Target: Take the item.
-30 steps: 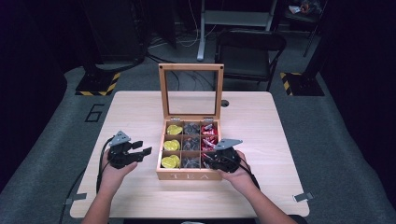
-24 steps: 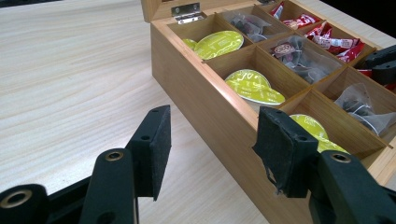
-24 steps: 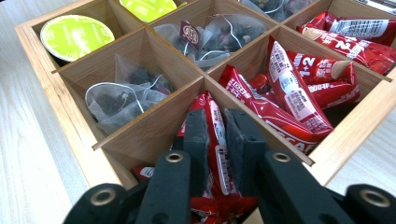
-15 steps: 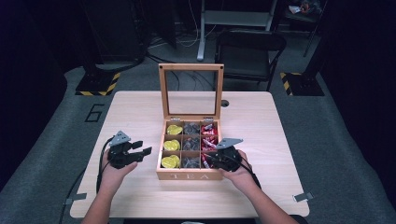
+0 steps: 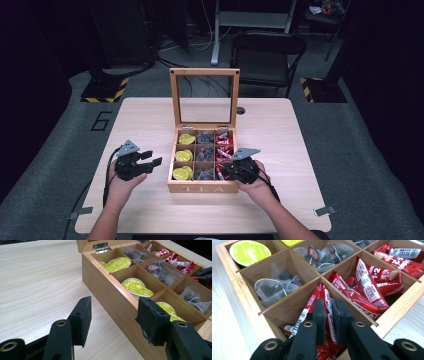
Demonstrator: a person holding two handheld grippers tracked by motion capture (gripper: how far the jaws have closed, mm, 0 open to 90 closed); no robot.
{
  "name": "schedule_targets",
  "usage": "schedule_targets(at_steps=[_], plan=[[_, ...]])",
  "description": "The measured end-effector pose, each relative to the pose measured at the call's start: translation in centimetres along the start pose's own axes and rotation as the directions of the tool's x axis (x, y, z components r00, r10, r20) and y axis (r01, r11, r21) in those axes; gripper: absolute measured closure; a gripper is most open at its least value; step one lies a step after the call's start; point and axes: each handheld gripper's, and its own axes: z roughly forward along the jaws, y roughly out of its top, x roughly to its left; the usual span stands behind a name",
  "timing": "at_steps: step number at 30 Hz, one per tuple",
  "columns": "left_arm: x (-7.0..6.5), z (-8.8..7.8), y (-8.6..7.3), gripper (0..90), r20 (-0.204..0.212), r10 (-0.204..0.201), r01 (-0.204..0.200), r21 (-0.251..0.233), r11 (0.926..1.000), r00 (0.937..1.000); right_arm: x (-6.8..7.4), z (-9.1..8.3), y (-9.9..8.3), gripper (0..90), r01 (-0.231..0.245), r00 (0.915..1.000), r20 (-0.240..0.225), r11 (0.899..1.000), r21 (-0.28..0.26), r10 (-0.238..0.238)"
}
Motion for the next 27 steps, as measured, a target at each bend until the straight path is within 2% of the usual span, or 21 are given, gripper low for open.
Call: schedule_targets(at_steps=[3,12,20,27], plan=[[0.0,0.0,0.0,45.5,0.000,0.000,0.000,-0.001,1.0000,1.0000,0.1,-0.2,0.0,81.2,0.028,0.9996,0.004,1.000,-0.013,-0.028],[0.0,0.0,0.0,45.6,-0.003,-0.002,0.002,-0.005,1.0000,1.0000,0.1,-0.8,0.4,81.3,0.048,0.9988,0.005,0.998,-0.039,-0.048],[0.0,0.0,0.0,45.5,0.001,0.002,-0.002,0.001,1.0000,1.0000,0.2,-1.5,0.8,81.5,0.086,0.9963,0.012,0.994,-0.073,-0.085],[0.1,-0.1,0.0,45.5,0.000,-0.005,0.005,-0.003,1.0000,1.0000,0.2,-1.7,0.9,81.7,0.073,0.9973,0.007,0.994,-0.080,-0.073]])
